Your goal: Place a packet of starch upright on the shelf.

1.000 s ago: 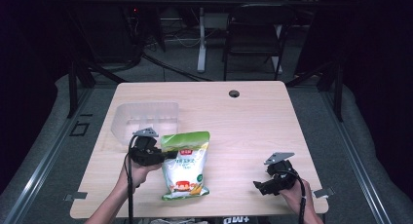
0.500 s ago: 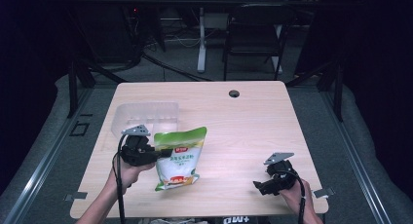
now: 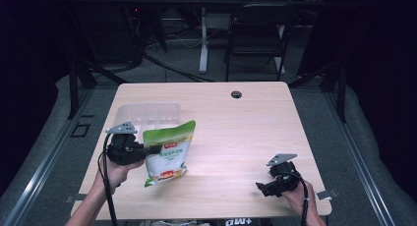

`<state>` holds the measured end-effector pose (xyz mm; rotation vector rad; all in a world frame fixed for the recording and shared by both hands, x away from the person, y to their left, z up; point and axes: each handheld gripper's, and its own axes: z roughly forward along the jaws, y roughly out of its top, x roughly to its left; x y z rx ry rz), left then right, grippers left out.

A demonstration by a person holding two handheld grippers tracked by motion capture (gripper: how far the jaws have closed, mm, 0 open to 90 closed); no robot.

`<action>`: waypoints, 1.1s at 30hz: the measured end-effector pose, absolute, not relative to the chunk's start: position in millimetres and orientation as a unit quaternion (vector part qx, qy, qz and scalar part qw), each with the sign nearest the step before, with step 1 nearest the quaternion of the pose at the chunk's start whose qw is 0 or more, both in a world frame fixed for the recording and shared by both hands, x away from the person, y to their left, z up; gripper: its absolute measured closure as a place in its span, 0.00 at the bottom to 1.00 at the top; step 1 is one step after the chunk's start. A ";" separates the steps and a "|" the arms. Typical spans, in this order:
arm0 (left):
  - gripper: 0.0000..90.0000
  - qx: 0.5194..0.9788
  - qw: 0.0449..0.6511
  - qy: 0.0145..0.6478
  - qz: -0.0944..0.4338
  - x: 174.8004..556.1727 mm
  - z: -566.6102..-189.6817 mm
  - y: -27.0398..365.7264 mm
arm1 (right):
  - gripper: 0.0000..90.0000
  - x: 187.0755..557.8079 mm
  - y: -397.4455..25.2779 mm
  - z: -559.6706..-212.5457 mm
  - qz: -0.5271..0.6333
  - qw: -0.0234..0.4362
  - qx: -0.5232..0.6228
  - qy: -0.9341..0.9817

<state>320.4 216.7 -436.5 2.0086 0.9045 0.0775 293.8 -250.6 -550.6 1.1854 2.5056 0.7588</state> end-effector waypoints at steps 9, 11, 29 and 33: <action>1.00 0.801 0.454 0.386 0.051 316.3 -432.2 239.6 | 0.08 293.9 -251.1 -550.1 0.259 0.134 0.407 0.865; 1.00 0.797 0.456 0.392 0.054 315.1 -431.5 244.6 | 0.08 293.8 -250.9 -550.2 0.259 0.134 0.407 0.865; 1.00 0.779 0.451 0.427 0.090 308.4 -424.5 283.7 | 0.08 294.0 -250.0 -550.5 0.260 0.133 0.407 0.865; 1.00 0.774 0.451 0.434 0.097 307.5 -422.8 290.7 | 0.08 294.3 -250.4 -550.0 0.256 0.132 0.404 0.868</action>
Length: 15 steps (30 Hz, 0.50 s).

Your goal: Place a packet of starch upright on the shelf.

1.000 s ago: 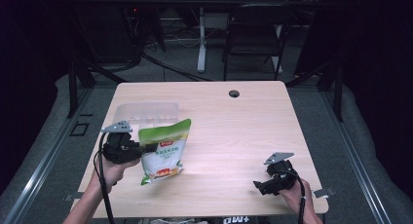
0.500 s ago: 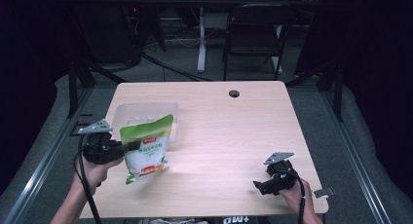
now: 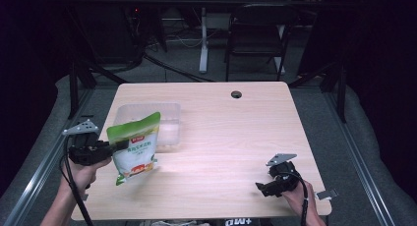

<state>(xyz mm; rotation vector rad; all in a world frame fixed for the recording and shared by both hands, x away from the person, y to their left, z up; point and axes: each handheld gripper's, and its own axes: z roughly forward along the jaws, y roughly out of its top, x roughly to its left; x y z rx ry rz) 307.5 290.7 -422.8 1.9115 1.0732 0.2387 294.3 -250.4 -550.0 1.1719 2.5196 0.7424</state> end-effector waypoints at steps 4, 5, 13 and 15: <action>1.00 0.770 0.449 0.441 0.103 307.1 -419.9 298.2 | 0.08 294.4 -249.9 -550.0 0.255 0.132 0.404 0.869; 1.00 0.768 0.449 0.444 0.105 306.9 -419.0 300.0 | 0.08 294.4 -249.8 -550.1 0.255 0.132 0.404 0.868; 1.00 0.757 0.448 0.457 0.128 307.7 -410.2 315.9 | 0.08 294.3 -249.4 -549.8 0.254 0.133 0.404 0.869; 1.00 0.754 0.447 0.462 0.134 308.2 -408.3 318.8 | 0.08 294.3 -249.5 -549.9 0.254 0.133 0.404 0.869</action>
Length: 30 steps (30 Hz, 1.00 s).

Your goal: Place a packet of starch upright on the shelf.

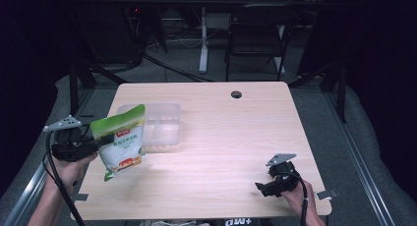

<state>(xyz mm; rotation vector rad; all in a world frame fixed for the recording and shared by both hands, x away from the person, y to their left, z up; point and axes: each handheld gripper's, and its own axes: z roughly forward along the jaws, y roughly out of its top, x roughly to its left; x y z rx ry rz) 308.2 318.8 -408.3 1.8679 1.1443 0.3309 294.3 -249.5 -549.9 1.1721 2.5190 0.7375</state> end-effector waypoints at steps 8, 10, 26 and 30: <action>1.00 0.742 0.443 0.478 0.157 311.7 -400.0 331.0 | 0.08 294.5 -249.5 -549.4 0.256 0.132 0.404 0.868; 1.00 0.738 0.444 0.482 0.163 313.5 -398.1 333.9 | 0.08 294.4 -249.3 -549.5 0.257 0.132 0.404 0.868; 1.00 0.714 0.445 0.503 0.197 331.9 -381.1 349.4 | 0.08 294.6 -249.8 -549.0 0.252 0.135 0.403 0.869; 1.00 0.707 0.449 0.507 0.203 338.1 -378.4 350.0 | 0.08 294.6 -249.0 -549.7 0.260 0.130 0.404 0.867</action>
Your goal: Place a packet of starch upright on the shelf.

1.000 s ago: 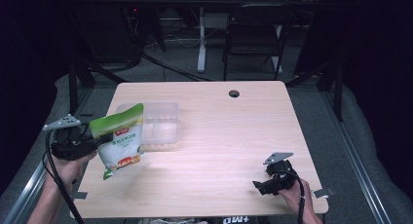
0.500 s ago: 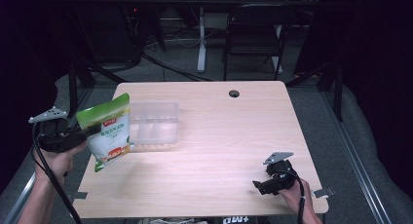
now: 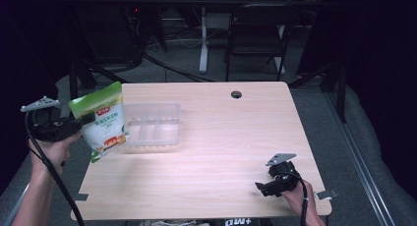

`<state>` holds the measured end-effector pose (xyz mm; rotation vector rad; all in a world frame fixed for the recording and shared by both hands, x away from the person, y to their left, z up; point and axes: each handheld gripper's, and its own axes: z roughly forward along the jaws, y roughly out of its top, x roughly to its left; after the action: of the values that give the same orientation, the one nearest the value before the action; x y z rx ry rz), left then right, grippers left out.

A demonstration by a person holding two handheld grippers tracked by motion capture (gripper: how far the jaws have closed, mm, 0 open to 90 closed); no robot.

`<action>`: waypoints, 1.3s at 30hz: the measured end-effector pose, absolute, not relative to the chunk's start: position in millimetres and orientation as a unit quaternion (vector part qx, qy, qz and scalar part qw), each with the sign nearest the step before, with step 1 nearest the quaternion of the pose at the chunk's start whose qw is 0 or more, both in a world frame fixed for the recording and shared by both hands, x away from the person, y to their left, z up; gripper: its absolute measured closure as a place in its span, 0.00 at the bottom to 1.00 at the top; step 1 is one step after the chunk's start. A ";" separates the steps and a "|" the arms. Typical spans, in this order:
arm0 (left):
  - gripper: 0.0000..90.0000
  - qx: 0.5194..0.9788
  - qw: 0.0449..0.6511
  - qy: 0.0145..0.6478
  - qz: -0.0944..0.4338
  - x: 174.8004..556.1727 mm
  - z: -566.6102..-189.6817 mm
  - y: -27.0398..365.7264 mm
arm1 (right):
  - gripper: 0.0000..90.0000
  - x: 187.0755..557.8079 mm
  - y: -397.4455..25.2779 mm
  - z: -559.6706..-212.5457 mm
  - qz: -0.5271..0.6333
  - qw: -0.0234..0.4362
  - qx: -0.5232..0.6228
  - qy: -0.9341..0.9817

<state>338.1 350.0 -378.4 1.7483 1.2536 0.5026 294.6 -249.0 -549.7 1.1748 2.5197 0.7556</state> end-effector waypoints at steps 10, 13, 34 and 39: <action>1.00 0.693 0.456 0.513 0.221 356.9 -372.6 345.6 | 0.08 294.9 -248.8 -550.3 0.258 0.133 0.406 0.866; 1.00 0.692 0.454 0.514 0.223 362.7 -371.8 342.4 | 0.08 295.0 -249.1 -549.6 0.258 0.132 0.403 0.868; 1.00 0.655 0.469 0.538 0.248 391.1 -380.4 334.6 | 0.08 295.8 -249.6 -550.3 0.257 0.133 0.405 0.867; 1.00 0.653 0.467 0.542 0.250 397.1 -385.9 329.4 | 0.08 295.9 -250.2 -550.1 0.256 0.134 0.404 0.868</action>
<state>397.1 329.4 -385.9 1.6021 1.3299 0.6133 295.9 -250.2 -550.1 1.1712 2.5157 0.7426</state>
